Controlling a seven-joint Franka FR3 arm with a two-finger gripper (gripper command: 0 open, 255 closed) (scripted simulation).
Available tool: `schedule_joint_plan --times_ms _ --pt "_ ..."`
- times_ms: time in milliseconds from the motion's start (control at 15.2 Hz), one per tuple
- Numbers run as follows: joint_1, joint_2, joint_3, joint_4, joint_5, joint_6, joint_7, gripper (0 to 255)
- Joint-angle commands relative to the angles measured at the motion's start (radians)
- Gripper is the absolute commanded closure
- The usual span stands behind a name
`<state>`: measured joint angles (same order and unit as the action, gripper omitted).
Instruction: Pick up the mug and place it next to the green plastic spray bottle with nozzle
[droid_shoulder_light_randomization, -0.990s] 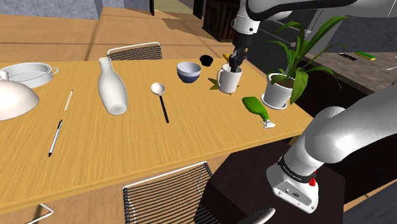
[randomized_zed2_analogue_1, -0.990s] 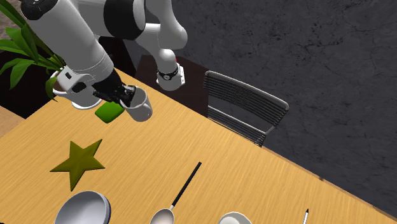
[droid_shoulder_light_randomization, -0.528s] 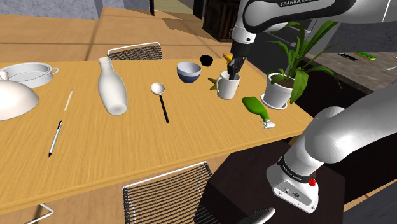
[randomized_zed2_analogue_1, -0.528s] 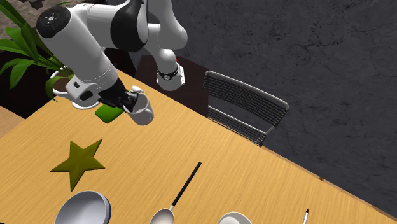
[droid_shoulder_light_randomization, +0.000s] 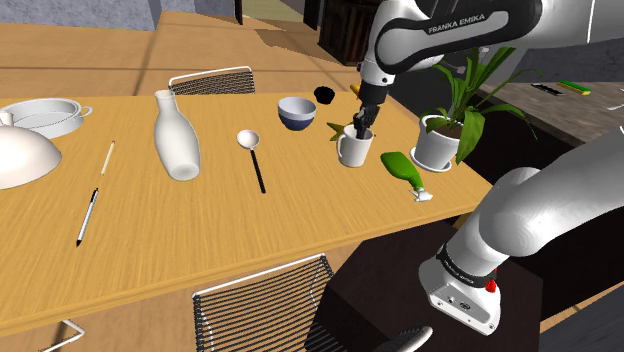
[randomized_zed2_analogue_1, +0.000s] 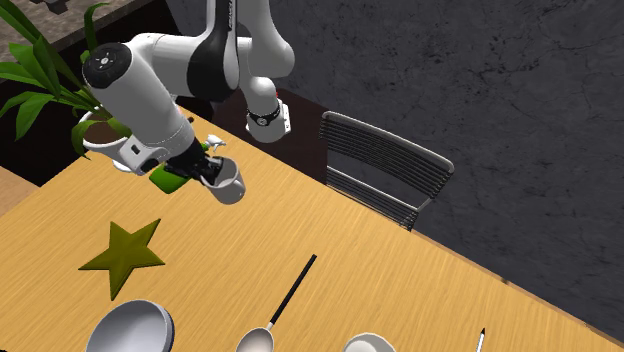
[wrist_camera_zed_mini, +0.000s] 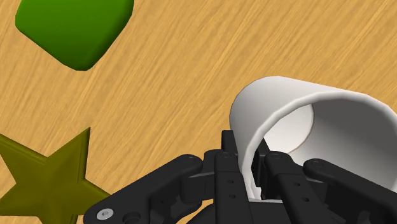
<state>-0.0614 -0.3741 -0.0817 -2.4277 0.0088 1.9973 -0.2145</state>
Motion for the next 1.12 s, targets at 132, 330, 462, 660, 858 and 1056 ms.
schedule_joint_plan --times_ms 132,330,462,660,858,1056 --pt "0.001 0.022 -0.001 -0.037 0.001 0.059 -0.003 255" --pt "0.001 0.04 -0.003 -0.062 0.003 0.103 -0.005 255" --pt "0.001 0.054 -0.003 -0.079 0.004 0.133 -0.007 255" --pt "0.002 0.077 -0.005 -0.101 0.006 0.179 -0.01 255" --pt "0.003 0.101 -0.006 -0.121 0.009 0.223 -0.013 255" --pt "0.003 0.101 -0.006 -0.121 0.009 0.223 -0.013 255"
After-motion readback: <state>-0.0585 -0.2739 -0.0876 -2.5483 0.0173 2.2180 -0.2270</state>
